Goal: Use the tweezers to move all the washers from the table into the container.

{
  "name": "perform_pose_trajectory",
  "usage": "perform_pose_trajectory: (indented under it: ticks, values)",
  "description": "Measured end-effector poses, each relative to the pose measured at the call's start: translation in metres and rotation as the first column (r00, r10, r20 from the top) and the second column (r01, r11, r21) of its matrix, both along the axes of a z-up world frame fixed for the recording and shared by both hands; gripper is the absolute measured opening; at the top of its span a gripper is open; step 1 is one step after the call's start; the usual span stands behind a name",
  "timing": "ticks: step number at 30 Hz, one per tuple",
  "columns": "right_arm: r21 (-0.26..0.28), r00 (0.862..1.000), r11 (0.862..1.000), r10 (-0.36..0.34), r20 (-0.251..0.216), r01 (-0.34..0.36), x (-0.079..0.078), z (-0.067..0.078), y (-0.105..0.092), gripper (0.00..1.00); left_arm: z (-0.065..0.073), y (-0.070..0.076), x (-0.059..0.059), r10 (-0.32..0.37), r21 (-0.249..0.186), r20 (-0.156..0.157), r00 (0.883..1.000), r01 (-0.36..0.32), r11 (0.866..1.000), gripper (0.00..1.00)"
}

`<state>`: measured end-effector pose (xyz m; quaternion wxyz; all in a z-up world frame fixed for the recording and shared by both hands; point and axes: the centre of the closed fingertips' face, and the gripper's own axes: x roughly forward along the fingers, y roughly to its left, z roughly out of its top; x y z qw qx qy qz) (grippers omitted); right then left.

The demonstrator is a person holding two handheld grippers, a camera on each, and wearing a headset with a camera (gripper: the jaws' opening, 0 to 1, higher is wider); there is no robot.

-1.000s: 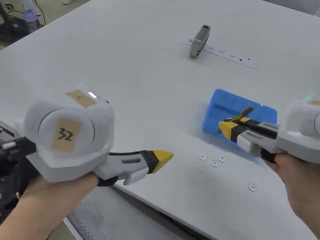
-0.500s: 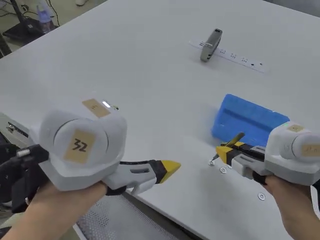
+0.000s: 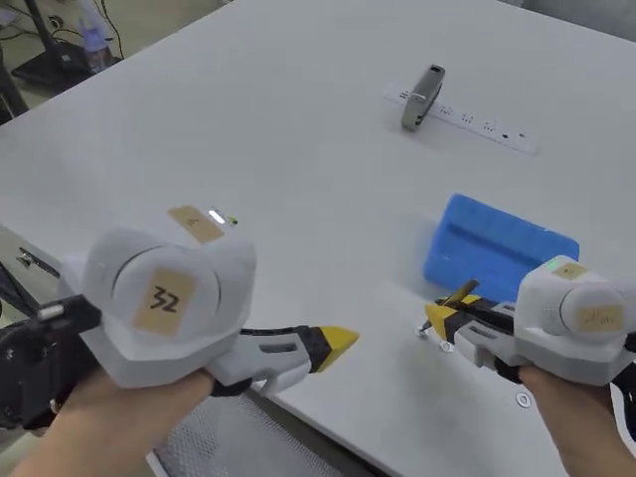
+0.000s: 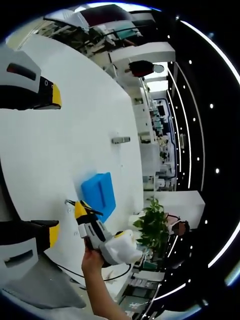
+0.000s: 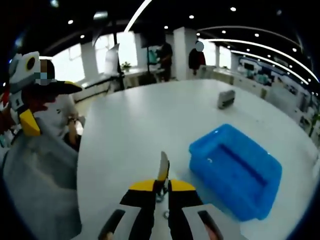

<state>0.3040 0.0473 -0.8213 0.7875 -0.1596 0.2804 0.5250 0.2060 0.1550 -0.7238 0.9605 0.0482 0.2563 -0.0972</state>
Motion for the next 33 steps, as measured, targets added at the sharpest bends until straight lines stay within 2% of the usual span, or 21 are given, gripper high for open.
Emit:
perform_pose_trajectory:
  ticks: [5, 9, 12, 15, 19, 23, 28, 33]
  values:
    - [0.001, 1.000, 1.000, 0.011, 0.010, -0.011, 0.000, -0.001, 0.001, 0.04, 0.000, -0.001, 0.000, -0.003, 0.013, -0.006, 1.000, 0.003, 1.000, 0.94]
    - [-0.015, 1.000, 1.000, 0.025, 0.015, -0.024, 0.000, -0.001, 0.003, 0.04, 0.000, -0.001, 0.000, 0.001, 0.005, -0.006, 1.000, -0.001, 1.000, 0.95]
    - [-0.024, 0.999, 0.999, 0.032, 0.017, -0.032, -0.001, 0.000, 0.004, 0.03, 0.000, -0.002, -0.001, -0.004, 0.014, -0.010, 1.000, 0.004, 1.000, 0.94]
    - [-0.014, 1.000, 1.000, 0.026, -0.011, -0.026, -0.002, 0.000, 0.005, 0.03, 0.002, 0.000, -0.001, -0.002, 0.017, -0.006, 1.000, 0.002, 1.000, 0.94]
    - [-0.007, 0.999, 0.999, 0.032, -0.006, -0.032, -0.002, 0.005, 0.006, 0.03, 0.003, 0.003, -0.001, 0.005, 0.013, 0.001, 1.000, -0.005, 1.000, 0.94]
    - [0.007, 0.999, 0.999, 0.041, 0.003, -0.042, -0.003, 0.017, 0.007, 0.03, 0.003, 0.004, -0.001, 0.005, 0.009, 0.007, 1.000, -0.005, 1.000, 0.94]
    - [0.040, 0.999, 0.999, 0.030, 0.022, -0.031, 0.003, 0.040, 0.006, 0.03, 0.004, 0.003, 0.001, -0.002, 0.004, 0.012, 1.000, 0.002, 1.000, 0.94]
    - [0.070, 0.997, 0.998, -0.005, 0.078, -0.001, 0.020, 0.069, 0.001, 0.03, 0.005, 0.003, 0.003, -0.003, 0.006, 0.019, 1.000, 0.003, 1.000, 0.94]
